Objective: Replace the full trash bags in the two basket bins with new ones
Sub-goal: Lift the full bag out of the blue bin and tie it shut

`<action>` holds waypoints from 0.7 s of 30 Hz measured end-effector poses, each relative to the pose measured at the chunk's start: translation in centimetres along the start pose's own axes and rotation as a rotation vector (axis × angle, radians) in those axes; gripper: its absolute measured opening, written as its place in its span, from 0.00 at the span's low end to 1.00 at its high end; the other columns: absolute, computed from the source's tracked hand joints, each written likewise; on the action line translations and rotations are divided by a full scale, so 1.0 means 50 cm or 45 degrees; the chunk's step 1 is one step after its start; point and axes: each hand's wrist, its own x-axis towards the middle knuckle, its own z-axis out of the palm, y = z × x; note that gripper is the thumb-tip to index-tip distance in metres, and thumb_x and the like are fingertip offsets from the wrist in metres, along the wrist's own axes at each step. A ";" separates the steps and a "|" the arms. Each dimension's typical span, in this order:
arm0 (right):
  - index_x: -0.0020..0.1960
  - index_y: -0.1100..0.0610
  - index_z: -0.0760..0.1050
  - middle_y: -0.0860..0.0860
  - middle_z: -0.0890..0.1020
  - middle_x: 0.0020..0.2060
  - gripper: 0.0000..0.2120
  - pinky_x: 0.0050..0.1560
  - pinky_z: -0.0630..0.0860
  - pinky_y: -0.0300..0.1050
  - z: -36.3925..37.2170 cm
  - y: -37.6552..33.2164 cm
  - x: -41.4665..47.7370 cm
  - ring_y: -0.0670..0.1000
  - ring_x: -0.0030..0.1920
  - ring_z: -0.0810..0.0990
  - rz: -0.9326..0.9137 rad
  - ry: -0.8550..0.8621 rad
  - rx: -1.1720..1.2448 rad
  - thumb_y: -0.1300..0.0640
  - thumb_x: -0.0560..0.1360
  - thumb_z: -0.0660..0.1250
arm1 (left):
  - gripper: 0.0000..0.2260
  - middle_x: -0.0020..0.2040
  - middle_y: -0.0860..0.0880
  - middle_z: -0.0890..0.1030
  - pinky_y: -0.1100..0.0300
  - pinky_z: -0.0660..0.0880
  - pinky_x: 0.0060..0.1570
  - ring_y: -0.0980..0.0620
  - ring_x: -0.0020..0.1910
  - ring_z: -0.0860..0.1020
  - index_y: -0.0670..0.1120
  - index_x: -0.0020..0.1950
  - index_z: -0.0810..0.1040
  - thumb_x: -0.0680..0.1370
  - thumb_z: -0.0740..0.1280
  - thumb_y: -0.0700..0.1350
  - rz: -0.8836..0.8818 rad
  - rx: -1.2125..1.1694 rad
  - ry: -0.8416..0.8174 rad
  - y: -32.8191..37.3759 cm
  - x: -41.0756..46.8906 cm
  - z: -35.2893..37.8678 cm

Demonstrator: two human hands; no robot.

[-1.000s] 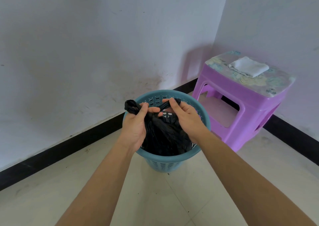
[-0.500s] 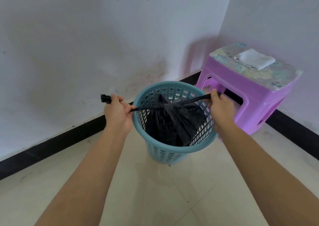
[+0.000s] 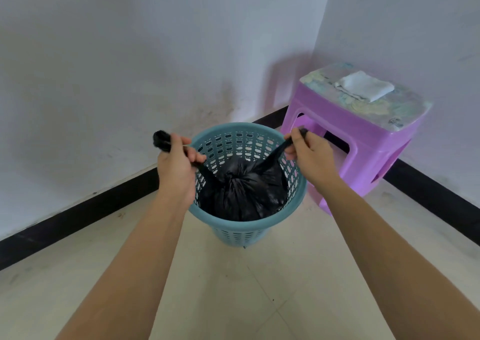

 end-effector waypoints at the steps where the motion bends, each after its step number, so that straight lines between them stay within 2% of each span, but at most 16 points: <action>1: 0.50 0.52 0.81 0.49 0.84 0.37 0.13 0.42 0.79 0.34 0.009 -0.016 0.001 0.40 0.34 0.82 -0.039 -0.035 0.058 0.48 0.83 0.60 | 0.13 0.27 0.50 0.69 0.53 0.76 0.49 0.52 0.29 0.73 0.44 0.45 0.71 0.85 0.56 0.49 0.032 0.046 -0.050 -0.003 -0.007 0.014; 4: 0.52 0.55 0.82 0.50 0.84 0.38 0.12 0.45 0.79 0.38 0.031 -0.049 0.003 0.45 0.38 0.82 -0.098 -0.157 0.301 0.51 0.82 0.62 | 0.15 0.39 0.49 0.82 0.49 0.73 0.63 0.52 0.44 0.81 0.47 0.46 0.77 0.83 0.57 0.54 0.054 0.268 -0.135 -0.011 -0.021 0.044; 6: 0.53 0.55 0.82 0.50 0.83 0.38 0.12 0.42 0.78 0.36 0.042 -0.054 0.001 0.44 0.38 0.81 -0.087 -0.207 0.343 0.51 0.82 0.63 | 0.16 0.49 0.51 0.84 0.48 0.75 0.62 0.52 0.52 0.82 0.50 0.53 0.80 0.81 0.59 0.59 -0.085 0.332 -0.200 -0.019 -0.019 0.049; 8: 0.54 0.56 0.82 0.50 0.83 0.38 0.12 0.40 0.77 0.36 0.050 -0.048 -0.002 0.44 0.38 0.81 -0.067 -0.216 0.332 0.50 0.81 0.64 | 0.22 0.56 0.52 0.83 0.48 0.75 0.62 0.51 0.56 0.81 0.53 0.64 0.76 0.77 0.63 0.65 -0.289 0.351 -0.237 -0.030 -0.013 0.041; 10: 0.57 0.55 0.79 0.50 0.83 0.41 0.12 0.42 0.79 0.40 0.049 -0.036 -0.008 0.44 0.40 0.82 0.012 -0.249 0.317 0.49 0.79 0.67 | 0.34 0.62 0.53 0.80 0.48 0.72 0.64 0.51 0.59 0.78 0.53 0.71 0.70 0.69 0.71 0.67 -0.415 0.461 -0.220 -0.042 -0.008 0.023; 11: 0.58 0.54 0.78 0.50 0.83 0.43 0.13 0.44 0.81 0.41 0.046 -0.026 -0.008 0.45 0.41 0.82 0.075 -0.298 0.278 0.48 0.78 0.69 | 0.38 0.63 0.53 0.79 0.50 0.72 0.61 0.52 0.59 0.77 0.51 0.71 0.69 0.66 0.76 0.63 -0.441 0.537 -0.219 -0.049 -0.008 0.013; 13: 0.56 0.52 0.78 0.51 0.84 0.44 0.13 0.46 0.82 0.46 0.039 -0.008 -0.010 0.49 0.43 0.83 0.181 -0.435 0.046 0.47 0.75 0.72 | 0.40 0.63 0.52 0.78 0.53 0.70 0.54 0.53 0.57 0.75 0.47 0.70 0.65 0.65 0.82 0.48 -0.462 0.632 -0.233 -0.065 -0.008 -0.001; 15: 0.51 0.55 0.79 0.54 0.84 0.41 0.11 0.43 0.80 0.47 0.040 0.011 -0.007 0.53 0.43 0.83 0.147 -0.530 -0.355 0.49 0.74 0.73 | 0.40 0.62 0.52 0.75 0.53 0.68 0.54 0.51 0.57 0.73 0.49 0.71 0.58 0.68 0.78 0.35 -0.466 0.695 -0.231 -0.073 -0.008 -0.002; 17: 0.48 0.59 0.79 0.55 0.83 0.39 0.13 0.37 0.72 0.43 0.051 0.019 -0.003 0.54 0.40 0.80 0.032 -0.574 -0.716 0.49 0.76 0.70 | 0.39 0.63 0.50 0.75 0.51 0.72 0.57 0.48 0.58 0.74 0.49 0.72 0.58 0.69 0.74 0.31 -0.421 0.839 -0.237 -0.080 0.002 0.002; 18: 0.45 0.61 0.78 0.55 0.82 0.37 0.14 0.36 0.70 0.45 0.059 0.019 -0.002 0.54 0.38 0.78 0.002 -0.599 -0.834 0.49 0.77 0.67 | 0.37 0.62 0.48 0.76 0.49 0.74 0.59 0.46 0.59 0.75 0.49 0.72 0.59 0.70 0.73 0.30 -0.392 0.939 -0.245 -0.081 0.006 0.004; 21: 0.34 0.61 0.68 0.55 0.74 0.30 0.19 0.38 0.67 0.46 0.083 0.021 0.001 0.53 0.31 0.70 0.001 -0.666 -0.988 0.53 0.81 0.62 | 0.23 0.52 0.47 0.78 0.53 0.73 0.56 0.45 0.55 0.76 0.47 0.64 0.67 0.73 0.69 0.31 -0.211 1.315 -0.244 -0.083 0.016 0.001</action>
